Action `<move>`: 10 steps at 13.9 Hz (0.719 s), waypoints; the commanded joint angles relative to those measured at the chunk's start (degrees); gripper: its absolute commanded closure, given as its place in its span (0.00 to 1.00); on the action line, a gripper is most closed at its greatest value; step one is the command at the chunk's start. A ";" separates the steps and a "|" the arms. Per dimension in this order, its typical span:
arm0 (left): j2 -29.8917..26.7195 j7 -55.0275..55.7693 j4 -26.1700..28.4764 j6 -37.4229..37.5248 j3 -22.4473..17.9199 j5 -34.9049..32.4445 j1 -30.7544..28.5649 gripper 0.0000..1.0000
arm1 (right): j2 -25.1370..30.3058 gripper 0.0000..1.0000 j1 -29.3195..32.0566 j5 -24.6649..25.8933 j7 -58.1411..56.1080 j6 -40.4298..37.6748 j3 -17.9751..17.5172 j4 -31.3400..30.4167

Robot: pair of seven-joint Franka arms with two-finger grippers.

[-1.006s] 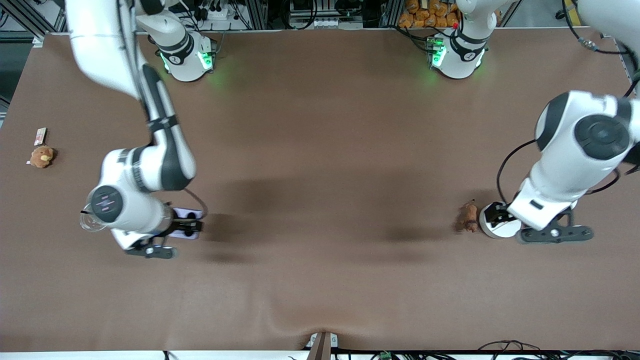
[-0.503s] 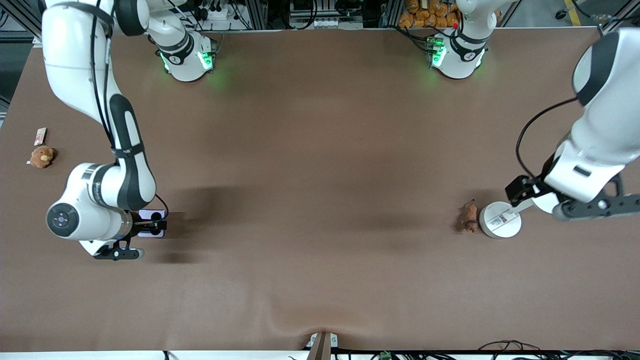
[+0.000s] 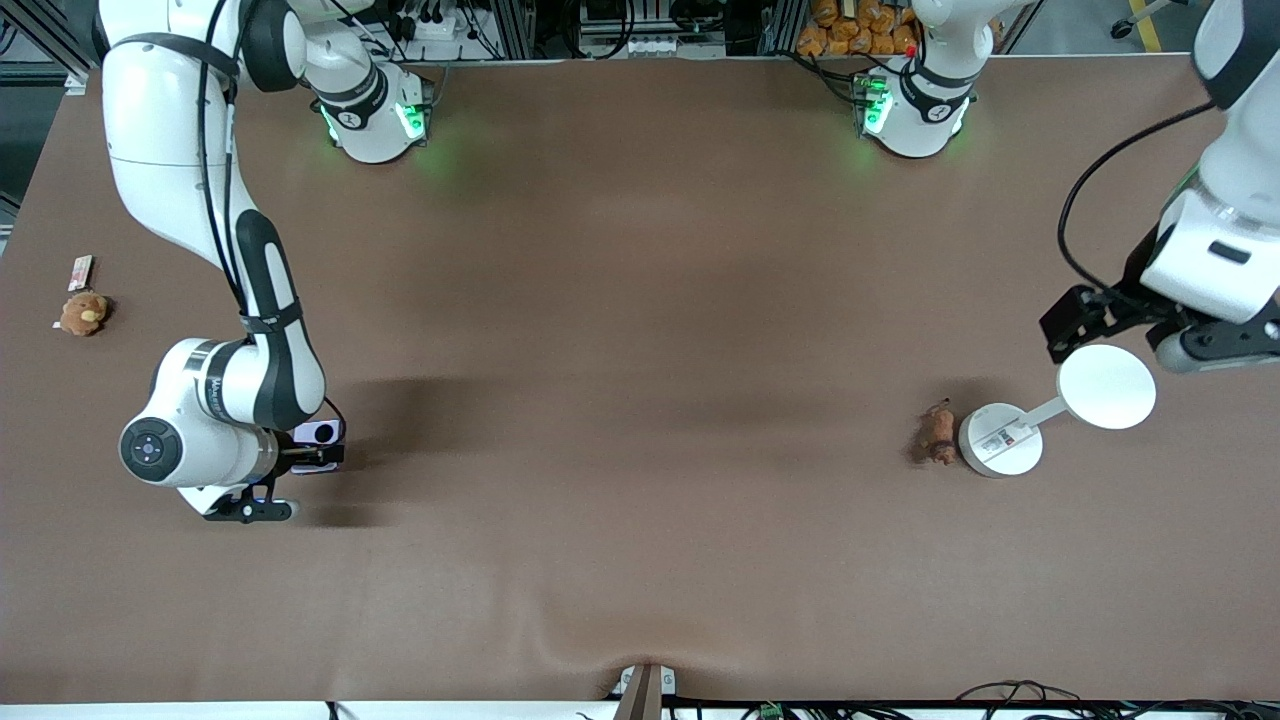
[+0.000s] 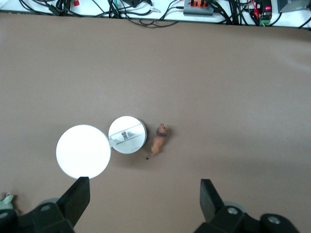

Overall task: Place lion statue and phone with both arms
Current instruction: 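Release the lion by the lamp while the right gripper carries the phone, then lower the phone beside the glass cup and open the right gripper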

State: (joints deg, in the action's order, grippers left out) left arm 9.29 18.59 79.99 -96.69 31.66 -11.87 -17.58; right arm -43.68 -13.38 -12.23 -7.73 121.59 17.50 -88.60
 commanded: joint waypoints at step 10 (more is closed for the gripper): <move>-10.33 -10.76 5.25 9.94 -28.99 9.94 20.46 0.00 | 31.00 0.00 3.25 8.00 0.08 -25.06 -4.02 3.97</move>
State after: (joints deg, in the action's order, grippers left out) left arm 2.92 9.82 81.09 -87.06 7.25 -3.02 -0.39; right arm -19.07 -12.90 -7.19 -7.72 99.43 17.55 -81.74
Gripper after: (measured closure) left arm 0.000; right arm 0.000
